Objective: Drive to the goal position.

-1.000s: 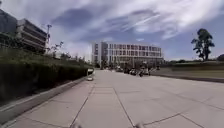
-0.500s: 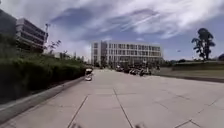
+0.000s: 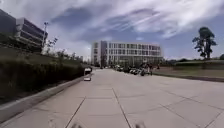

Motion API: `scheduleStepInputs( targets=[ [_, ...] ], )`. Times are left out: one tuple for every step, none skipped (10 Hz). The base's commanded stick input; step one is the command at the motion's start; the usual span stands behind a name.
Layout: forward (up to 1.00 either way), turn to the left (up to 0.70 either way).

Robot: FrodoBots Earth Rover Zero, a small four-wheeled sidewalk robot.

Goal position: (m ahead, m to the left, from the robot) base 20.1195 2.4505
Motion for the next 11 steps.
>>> scheduleStepInputs(
  targets=[
    [0.45, 0.0],
    [0.45, 0.0],
    [0.45, 0.0],
    [0.45, 0.0],
    [0.45, 0.0],
    [0.45, 0.0],
    [0.45, 0.0],
    [0.45, 0.0],
    [0.45, 0.0],
    [0.45, 0.0],
    [0.45, 0.0]
  ],
)
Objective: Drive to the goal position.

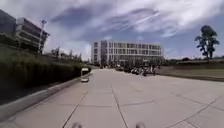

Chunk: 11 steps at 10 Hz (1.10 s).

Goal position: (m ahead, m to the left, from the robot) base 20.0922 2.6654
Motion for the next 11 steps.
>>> scheduleStepInputs(
  targets=[
    [0.45, 0.0],
    [0.45, 0.0],
    [0.45, 0.0],
    [0.45, 0.0],
    [0.45, 0.0],
    [0.45, 0.0],
    [0.45, 0.0],
    [0.45, 0.0],
    [0.45, 0.0],
    [0.45, 0.0],
    [0.45, 0.0]
  ],
)
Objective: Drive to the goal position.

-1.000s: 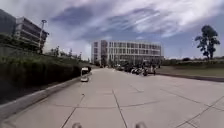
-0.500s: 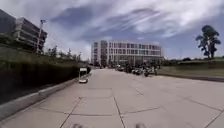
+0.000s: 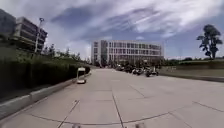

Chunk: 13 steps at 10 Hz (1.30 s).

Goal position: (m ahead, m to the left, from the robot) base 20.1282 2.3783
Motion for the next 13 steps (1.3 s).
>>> scheduleStepInputs(
  targets=[
    [0.45, 0.0],
    [0.45, 0.0],
    [0.45, 0.0],
    [0.45, 0.0],
    [0.45, 0.0],
    [0.45, 0.0],
    [0.45, 0.0],
    [0.45, 0.0],
    [0.45, 0.0],
    [0.45, 0.0],
    [0.45, 0.0],
    [0.45, 0.0],
    [0.45, 0.0]
  ],
)
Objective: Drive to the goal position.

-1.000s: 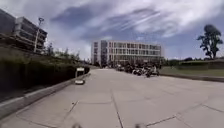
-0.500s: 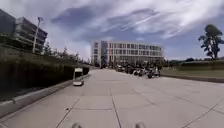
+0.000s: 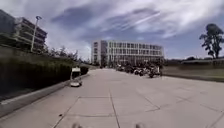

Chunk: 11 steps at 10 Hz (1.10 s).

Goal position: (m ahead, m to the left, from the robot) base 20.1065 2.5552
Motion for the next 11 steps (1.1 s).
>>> scheduleStepInputs(
  targets=[
    [0.45, 0.0],
    [0.45, 0.0],
    [0.45, 0.02],
    [0.45, 0.16],
    [0.45, 0.21],
    [0.45, 0.01],
    [0.45, 0.0],
    [0.45, 0.0],
    [0.45, 0.0],
    [0.45, 0.0],
    [0.45, 0.0]
  ],
)
